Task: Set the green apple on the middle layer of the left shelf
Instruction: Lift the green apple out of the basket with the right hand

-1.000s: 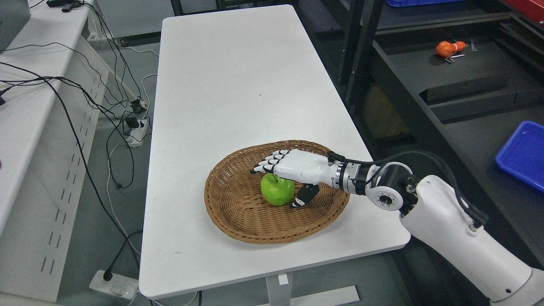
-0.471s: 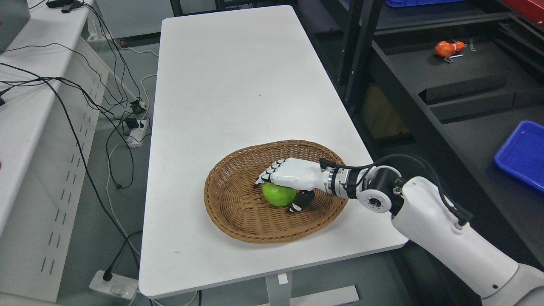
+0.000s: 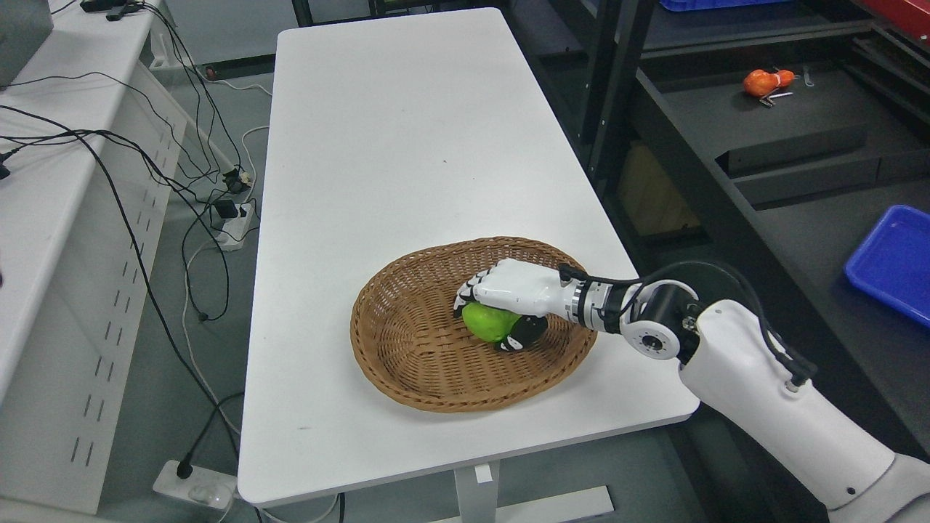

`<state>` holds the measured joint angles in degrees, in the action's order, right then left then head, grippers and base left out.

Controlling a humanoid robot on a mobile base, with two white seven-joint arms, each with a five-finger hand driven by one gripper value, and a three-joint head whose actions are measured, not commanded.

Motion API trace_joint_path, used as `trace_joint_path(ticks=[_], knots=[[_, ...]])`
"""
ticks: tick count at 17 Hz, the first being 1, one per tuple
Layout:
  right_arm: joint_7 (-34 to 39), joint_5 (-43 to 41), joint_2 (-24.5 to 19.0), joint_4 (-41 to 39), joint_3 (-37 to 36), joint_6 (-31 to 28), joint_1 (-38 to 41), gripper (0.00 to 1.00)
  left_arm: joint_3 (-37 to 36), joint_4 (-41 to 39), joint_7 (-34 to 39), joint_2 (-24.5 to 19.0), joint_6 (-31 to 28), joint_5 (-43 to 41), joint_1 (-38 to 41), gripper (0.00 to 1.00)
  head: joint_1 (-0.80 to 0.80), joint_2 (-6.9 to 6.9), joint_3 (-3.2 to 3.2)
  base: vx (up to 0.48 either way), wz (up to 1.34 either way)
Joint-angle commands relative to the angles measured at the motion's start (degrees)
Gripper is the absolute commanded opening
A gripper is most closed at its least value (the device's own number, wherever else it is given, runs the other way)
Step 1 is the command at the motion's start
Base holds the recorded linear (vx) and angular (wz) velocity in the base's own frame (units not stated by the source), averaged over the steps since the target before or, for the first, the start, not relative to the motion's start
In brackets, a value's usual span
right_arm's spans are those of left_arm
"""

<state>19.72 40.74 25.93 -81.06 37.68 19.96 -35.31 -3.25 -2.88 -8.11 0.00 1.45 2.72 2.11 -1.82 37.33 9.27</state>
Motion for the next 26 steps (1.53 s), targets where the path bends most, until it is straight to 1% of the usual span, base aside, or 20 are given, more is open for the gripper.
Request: trace_joint_path(ticks=[1,2,3,5,6,7,9,10,14,16,20,26], knots=[[-11.5,0.66,0.53,-5.05,-17.97,-9.28,5.24,0.0,0.0,-0.02,0.02,-1.0,-0.04,0.0,0.0,1.0,0.0,0.0,0.0,-0.017,-0.02],[-15.46,0.57,0.62,-6.81,-19.74,-11.15,6.91,0.0,0.0,-0.02,0.02,-1.0,-0.04,0.0,0.0,1.0,0.0,0.0,0.0,0.0,0.0],[-20.72,0.57,0.36,-8.57,-23.06,-12.21,9.71,0.0,0.0,-0.02,0.02,-1.0,-0.04,0.0,0.0,1.0,0.0,0.0,0.0,0.0,0.0],[-27.07,0.39,-0.95,-11.03,-28.6,-12.31,14.46,0.0,0.0,-0.02,0.02,-1.0,-0.04,0.0,0.0,1.0,0.0,0.0,0.0,-0.019,0.0],[-29.02,0.39,-2.36,-12.26,-31.15,-12.4,16.57,0.0,0.0,-0.02,0.02,-1.0,-0.04,0.0,0.0,1.0,0.0,0.0,0.0,-0.007,-0.01],[-30.43,0.39,-4.72,-14.1,-35.01,-12.4,19.38,0.0,0.0,-0.02,0.02,-1.0,-0.04,0.0,0.0,1.0,0.0,0.0,0.0,-0.007,-0.01],[-30.53,0.31,-8.68,-16.83,-39.77,-12.22,22.82,0.0,0.0,0.07,0.02,-1.0,-0.04,0.0,0.0,1.0,0.0,0.0,0.0,-0.02,0.01],[-30.62,0.22,-10.09,-16.93,-40.84,-11.96,23.96,0.0,0.0,-0.02,0.02,-1.0,-0.04,0.0,0.0,1.0,0.0,0.0,0.0,-0.037,0.0],[-31.32,0.22,-13.88,-16.93,-41.55,-11.52,28.36,0.0,0.0,-0.02,0.02,-1.0,-0.04,0.0,0.0,1.0,0.0,0.0,0.0,-0.019,-0.01],[-31.32,0.13,-15.72,-17.02,-41.38,-10.29,30.38,0.0,0.0,-0.02,0.02,-1.0,-0.04,0.0,0.0,1.0,0.0,0.0,0.0,-0.016,0.01],[-30.53,0.13,-15.73,-17.02,-41.03,-9.59,32.14,0.0,0.0,-0.02,0.02,-1.0,-0.04,0.0,0.0,1.0,0.0,0.0,0.0,-0.113,0.02],[-30.53,0.13,-15.99,-16.93,-39.97,-9.15,36.28,0.0,0.0,-0.02,0.02,-1.0,-0.04,0.0,0.0,1.0,0.0,0.0,0.0,-0.323,0.01]])
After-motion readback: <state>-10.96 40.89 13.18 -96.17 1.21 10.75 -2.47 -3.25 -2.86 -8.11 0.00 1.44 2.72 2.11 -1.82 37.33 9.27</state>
